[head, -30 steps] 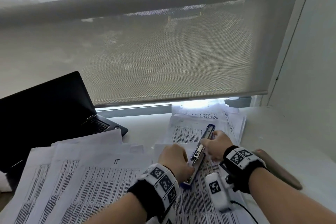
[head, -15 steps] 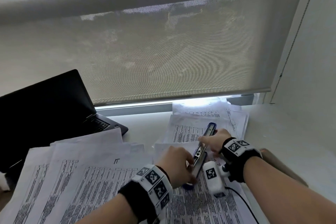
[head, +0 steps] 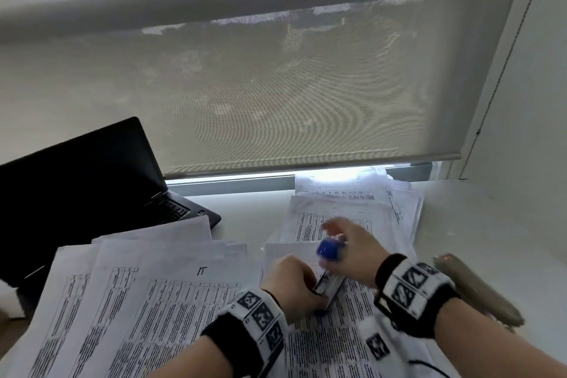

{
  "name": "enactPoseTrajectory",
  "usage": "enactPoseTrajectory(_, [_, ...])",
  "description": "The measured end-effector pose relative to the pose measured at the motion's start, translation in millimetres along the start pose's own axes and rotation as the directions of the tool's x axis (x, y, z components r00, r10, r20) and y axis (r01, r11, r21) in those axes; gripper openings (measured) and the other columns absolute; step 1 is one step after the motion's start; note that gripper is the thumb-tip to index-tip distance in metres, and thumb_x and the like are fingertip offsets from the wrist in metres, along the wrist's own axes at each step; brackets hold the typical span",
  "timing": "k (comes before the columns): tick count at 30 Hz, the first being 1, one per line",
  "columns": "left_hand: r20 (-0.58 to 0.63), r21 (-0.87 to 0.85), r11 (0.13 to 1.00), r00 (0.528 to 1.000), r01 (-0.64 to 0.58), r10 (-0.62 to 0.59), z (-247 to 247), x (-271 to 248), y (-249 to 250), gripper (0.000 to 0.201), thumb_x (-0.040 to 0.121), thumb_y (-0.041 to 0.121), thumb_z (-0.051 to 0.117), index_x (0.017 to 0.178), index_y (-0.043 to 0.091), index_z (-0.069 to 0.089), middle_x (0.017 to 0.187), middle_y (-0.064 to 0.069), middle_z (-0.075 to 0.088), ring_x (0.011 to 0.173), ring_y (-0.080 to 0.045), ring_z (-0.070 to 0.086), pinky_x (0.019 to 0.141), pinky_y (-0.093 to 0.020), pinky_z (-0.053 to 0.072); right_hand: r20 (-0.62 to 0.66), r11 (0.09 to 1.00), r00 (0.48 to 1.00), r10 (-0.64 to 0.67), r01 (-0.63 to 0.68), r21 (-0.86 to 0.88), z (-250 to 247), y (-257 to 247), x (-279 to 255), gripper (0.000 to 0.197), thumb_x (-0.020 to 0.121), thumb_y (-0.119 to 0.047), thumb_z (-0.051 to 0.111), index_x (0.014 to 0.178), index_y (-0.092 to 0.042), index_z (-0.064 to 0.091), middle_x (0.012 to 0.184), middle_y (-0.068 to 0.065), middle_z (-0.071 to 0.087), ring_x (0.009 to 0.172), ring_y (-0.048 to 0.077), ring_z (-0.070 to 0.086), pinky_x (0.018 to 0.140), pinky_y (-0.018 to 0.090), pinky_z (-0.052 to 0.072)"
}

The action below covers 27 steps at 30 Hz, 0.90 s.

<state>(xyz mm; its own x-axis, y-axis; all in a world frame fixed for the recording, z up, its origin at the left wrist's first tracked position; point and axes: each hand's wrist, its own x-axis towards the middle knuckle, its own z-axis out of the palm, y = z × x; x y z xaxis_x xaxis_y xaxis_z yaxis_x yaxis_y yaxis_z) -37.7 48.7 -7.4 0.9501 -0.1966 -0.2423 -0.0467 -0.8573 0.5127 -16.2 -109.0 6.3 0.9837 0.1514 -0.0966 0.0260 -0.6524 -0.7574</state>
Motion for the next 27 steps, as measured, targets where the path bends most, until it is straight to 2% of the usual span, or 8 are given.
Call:
enactPoseTrajectory(3, [0.011, -0.091, 0.996, 1.000, 0.011, -0.010, -9.2, 2.7, -10.1, 0.008, 0.077, 0.014, 0.074, 0.080, 0.019, 0.070, 0.074, 0.004, 0.064, 0.066, -0.010, 0.058, 0.070, -0.026, 0.056, 0.153, 0.975, 0.988, 0.031, 0.004, -0.222, -2.2, 3.1, -20.8, 0.073, 0.071, -0.026, 0.065, 0.136, -0.041, 0.036, 0.143, -0.012, 0.022, 0.137, 0.019, 0.019, 0.117, 0.045, 0.022])
enactPoseTrajectory(8, [-0.165, -0.005, 0.995, 0.981, 0.103, -0.103, -35.4, 24.0, -34.6, 0.059, 0.082, 0.021, 0.071, 0.137, 0.020, 0.047, 0.127, -0.002, 0.059, 0.106, -0.016, 0.058, 0.087, -0.020, 0.043, -0.077, 0.904, 0.921, 0.382, -0.355, 0.240, 5.4, 4.8, -22.1, 0.077, 0.075, -0.058, 0.061, 0.135, -0.017, 0.036, 0.133, 0.009, 0.039, 0.108, 0.024, 0.049, 0.092, 0.041, 0.048])
enactPoseTrajectory(10, [-0.113, -0.012, 0.987, 0.981, 0.159, -0.160, -39.4, 38.3, -40.8, 0.082, 0.080, 0.027, 0.075, 0.148, 0.021, 0.031, 0.141, -0.004, 0.049, 0.122, -0.021, 0.053, 0.101, -0.025, 0.041, -0.032, 0.850, 0.877, 0.480, -0.455, 0.267, 14.2, 2.2, -13.3, 0.110, 0.051, -0.082, 0.065, 0.131, -0.010, 0.040, 0.119, 0.008, 0.054, 0.100, 0.022, 0.056, 0.086, 0.037, 0.047])
enactPoseTrajectory(11, [-0.068, -0.020, 0.984, 0.981, 0.178, -0.179, -39.3, 46.1, -42.8, 0.089, 0.077, 0.031, 0.079, 0.150, 0.021, 0.028, 0.143, -0.005, 0.047, 0.125, -0.023, 0.051, 0.107, -0.029, 0.040, -0.011, 0.853, 0.877, 0.481, -0.465, 0.236, 18.4, 0.5, -9.3, 0.104, 0.047, -0.080, 0.069, 0.121, -0.010, 0.048, 0.108, 0.005, 0.060, 0.092, 0.019, 0.059, 0.082, 0.034, 0.048])
enactPoseTrajectory(15, [0.060, 0.219, 0.954, 0.973, 0.205, -0.222, -42.8, 62.1, -36.7, 0.079, 0.068, 0.050, 0.082, 0.133, 0.020, 0.049, 0.133, -0.004, 0.047, 0.118, -0.022, 0.052, 0.105, -0.036, 0.044, -0.036, 0.879, 0.887, 0.460, -0.449, 0.162, 18.2, -7.3, -4.4, 0.023, 0.073, -0.038, 0.067, 0.074, -0.016, 0.062, 0.072, -0.001, 0.063, 0.065, 0.012, 0.058, 0.055, 0.021, 0.045])
enactPoseTrajectory(18, [0.041, 0.245, 0.945, 0.972, 0.214, -0.231, -47.2, 67.1, -36.0, 0.074, 0.061, 0.055, 0.085, 0.120, 0.020, 0.059, 0.121, -0.001, 0.058, 0.109, -0.019, 0.058, 0.098, -0.034, 0.049, -0.057, 0.854, 0.890, 0.453, -0.415, 0.313, 17.2, -1.1, -3.9, 0.022, 0.075, -0.027, 0.070, 0.064, -0.014, 0.056, 0.055, -0.002, 0.055, 0.049, 0.011, 0.052, 0.041, 0.016, 0.035])
enactPoseTrajectory(22, [-0.028, 0.115, 0.975, 0.982, 0.189, -0.187, -51.0, 60.1, -39.6, 0.054, 0.063, 0.051, 0.084, 0.099, 0.015, 0.068, 0.099, -0.002, 0.069, 0.095, -0.019, 0.064, 0.086, -0.031, 0.054, -0.093, 0.806, 0.873, 0.479, -0.396, 0.439, 18.3, 11.3, -8.7, 0.025, 0.061, -0.020, 0.069, 0.052, -0.016, 0.047, 0.045, -0.001, 0.046, 0.043, 0.017, 0.045, 0.049, 0.023, 0.036])
enactPoseTrajectory(27, [-0.129, -0.271, 0.960, 0.986, 0.066, -0.104, -35.6, 34.2, -45.0, 0.024, 0.067, 0.026, 0.084, 0.081, 0.010, 0.071, 0.080, -0.007, 0.073, 0.072, -0.017, 0.066, 0.073, -0.036, 0.057, -0.117, 0.749, 0.877, 0.466, -0.321, 0.579, 14.9, 26.6, -17.2, 0.024, 0.069, -0.014, 0.069, 0.056, -0.012, 0.049, 0.046, 0.002, 0.046, 0.050, 0.020, 0.047, 0.055, 0.030, 0.041])
